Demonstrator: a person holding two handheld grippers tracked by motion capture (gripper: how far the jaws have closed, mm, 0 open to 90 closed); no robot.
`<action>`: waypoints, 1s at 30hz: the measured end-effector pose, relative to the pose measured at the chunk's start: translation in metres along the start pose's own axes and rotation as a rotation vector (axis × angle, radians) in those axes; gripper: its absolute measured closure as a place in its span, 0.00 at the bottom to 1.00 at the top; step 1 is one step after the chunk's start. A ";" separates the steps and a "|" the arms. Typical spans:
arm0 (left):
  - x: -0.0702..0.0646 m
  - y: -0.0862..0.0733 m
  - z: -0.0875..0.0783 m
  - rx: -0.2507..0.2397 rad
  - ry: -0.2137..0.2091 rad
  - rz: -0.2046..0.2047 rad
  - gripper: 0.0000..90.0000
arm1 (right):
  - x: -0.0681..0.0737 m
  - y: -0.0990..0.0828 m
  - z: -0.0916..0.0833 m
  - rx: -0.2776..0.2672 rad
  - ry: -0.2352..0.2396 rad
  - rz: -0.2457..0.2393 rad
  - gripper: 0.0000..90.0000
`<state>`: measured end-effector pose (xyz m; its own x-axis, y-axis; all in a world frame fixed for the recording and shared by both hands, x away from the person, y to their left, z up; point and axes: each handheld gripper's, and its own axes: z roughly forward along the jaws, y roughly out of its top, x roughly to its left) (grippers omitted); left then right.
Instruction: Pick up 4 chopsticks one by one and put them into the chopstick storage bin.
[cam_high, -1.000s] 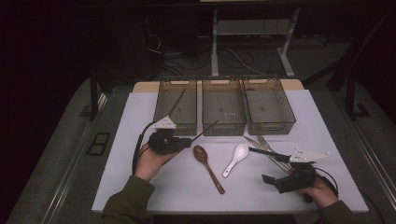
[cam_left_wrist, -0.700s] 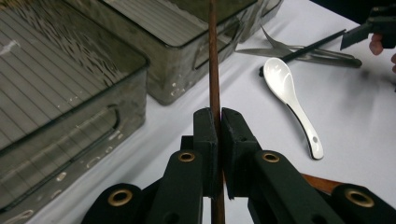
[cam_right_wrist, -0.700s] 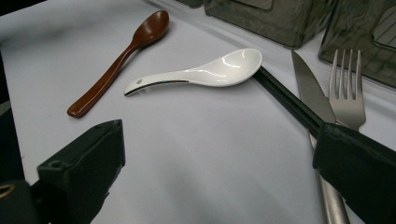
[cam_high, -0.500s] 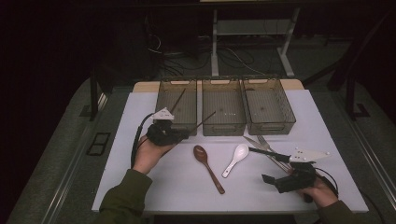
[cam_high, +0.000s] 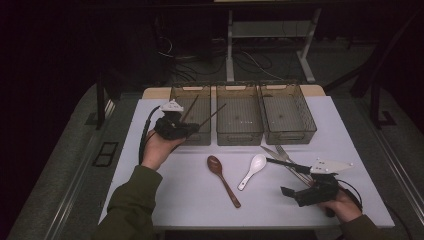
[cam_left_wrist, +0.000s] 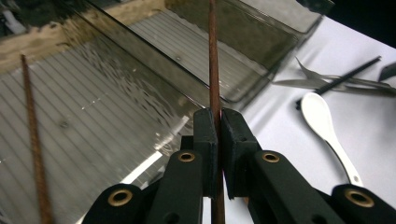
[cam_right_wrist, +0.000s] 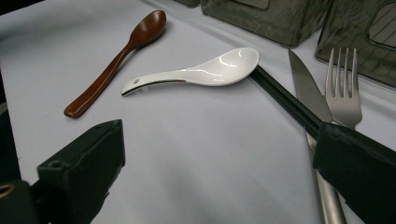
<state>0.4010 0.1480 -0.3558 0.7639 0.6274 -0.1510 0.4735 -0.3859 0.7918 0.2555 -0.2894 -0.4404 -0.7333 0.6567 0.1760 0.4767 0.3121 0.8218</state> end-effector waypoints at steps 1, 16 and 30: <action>0.001 0.002 0.000 0.000 0.007 -0.007 0.93 | 0.000 0.000 0.000 0.000 0.000 0.000 0.02; 0.032 0.032 0.011 -0.008 0.093 -0.042 0.93 | 0.000 0.000 -0.001 -0.007 0.000 0.001 0.02; 0.058 0.038 0.027 -0.047 0.172 -0.079 0.93 | 0.000 0.000 -0.002 -0.010 0.003 0.005 0.02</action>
<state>0.4749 0.1513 -0.3507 0.6369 0.7626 -0.1131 0.5044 -0.3013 0.8092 0.2549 -0.2909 -0.4392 -0.7322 0.6564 0.1819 0.4755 0.3015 0.8264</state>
